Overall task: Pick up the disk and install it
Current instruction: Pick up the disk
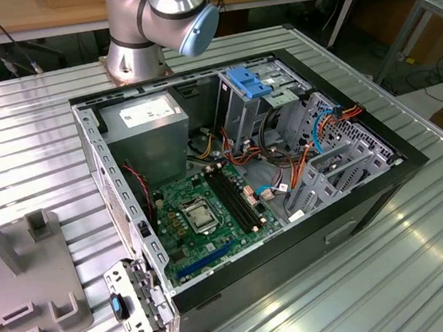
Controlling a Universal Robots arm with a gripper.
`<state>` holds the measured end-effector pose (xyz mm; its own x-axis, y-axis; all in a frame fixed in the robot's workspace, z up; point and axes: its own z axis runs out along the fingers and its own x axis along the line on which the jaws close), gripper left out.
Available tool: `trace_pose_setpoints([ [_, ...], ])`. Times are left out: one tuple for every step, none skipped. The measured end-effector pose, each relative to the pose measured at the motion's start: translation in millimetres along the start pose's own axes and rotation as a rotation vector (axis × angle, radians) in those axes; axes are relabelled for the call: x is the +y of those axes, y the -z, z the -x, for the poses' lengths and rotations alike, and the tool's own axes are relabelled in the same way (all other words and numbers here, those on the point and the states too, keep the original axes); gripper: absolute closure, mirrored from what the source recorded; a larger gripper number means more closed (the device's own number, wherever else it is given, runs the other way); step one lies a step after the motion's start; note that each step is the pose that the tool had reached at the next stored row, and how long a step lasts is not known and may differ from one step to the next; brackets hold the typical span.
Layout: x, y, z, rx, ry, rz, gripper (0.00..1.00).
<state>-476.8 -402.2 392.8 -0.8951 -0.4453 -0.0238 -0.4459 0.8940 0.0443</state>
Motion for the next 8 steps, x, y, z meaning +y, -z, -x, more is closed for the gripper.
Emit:
trace_pose_setpoints([
  [0.0,0.0,0.0,0.001,0.022,0.0005,0.89],
  [0.0,0.0,-0.1,0.0017,0.038,0.0009,0.89],
  [0.1,0.0,-0.1,0.0025,0.057,0.0014,0.89],
  [0.1,0.0,-0.1,0.0032,0.073,0.0017,0.89],
  [0.1,0.0,-0.2,0.0046,0.105,0.0025,0.89],
  [0.1,0.0,-0.2,0.0059,0.134,0.0032,0.89],
  [0.1,0.0,-0.3,0.007,0.159,0.0038,0.89],
  [0.2,0.0,-0.4,0.0079,0.177,0.0042,0.89],
])
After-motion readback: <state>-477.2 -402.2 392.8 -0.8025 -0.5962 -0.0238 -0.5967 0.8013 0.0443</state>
